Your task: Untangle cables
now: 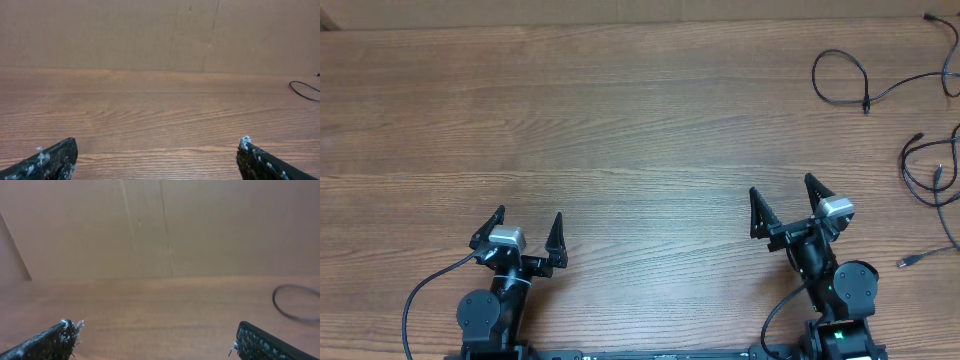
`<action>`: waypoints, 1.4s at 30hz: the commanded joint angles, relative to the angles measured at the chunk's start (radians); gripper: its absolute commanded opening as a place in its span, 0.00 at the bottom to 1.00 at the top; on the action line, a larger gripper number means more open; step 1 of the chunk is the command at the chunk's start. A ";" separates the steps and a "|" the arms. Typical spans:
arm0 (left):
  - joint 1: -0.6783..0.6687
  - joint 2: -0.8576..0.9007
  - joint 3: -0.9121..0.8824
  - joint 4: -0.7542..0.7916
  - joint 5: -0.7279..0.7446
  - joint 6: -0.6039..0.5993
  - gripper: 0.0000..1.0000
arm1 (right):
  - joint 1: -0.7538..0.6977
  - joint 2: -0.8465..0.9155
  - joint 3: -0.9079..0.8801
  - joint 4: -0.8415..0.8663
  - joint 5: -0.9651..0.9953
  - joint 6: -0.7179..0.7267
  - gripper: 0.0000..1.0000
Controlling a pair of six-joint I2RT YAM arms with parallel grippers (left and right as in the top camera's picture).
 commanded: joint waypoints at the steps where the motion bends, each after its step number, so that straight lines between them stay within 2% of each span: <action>1: -0.002 -0.011 -0.007 0.000 -0.010 0.019 1.00 | -0.016 -0.044 -0.013 -0.029 0.011 0.005 1.00; 21: -0.002 -0.011 -0.007 0.000 -0.010 0.019 1.00 | -0.063 -0.254 -0.013 -0.299 0.006 -0.003 1.00; 32: -0.002 -0.011 -0.007 0.000 -0.010 0.019 1.00 | -0.068 -0.463 -0.013 -0.523 0.011 -0.035 1.00; 42: -0.002 -0.011 -0.007 0.000 -0.010 0.019 1.00 | -0.068 -0.484 -0.013 -0.520 0.010 -0.058 1.00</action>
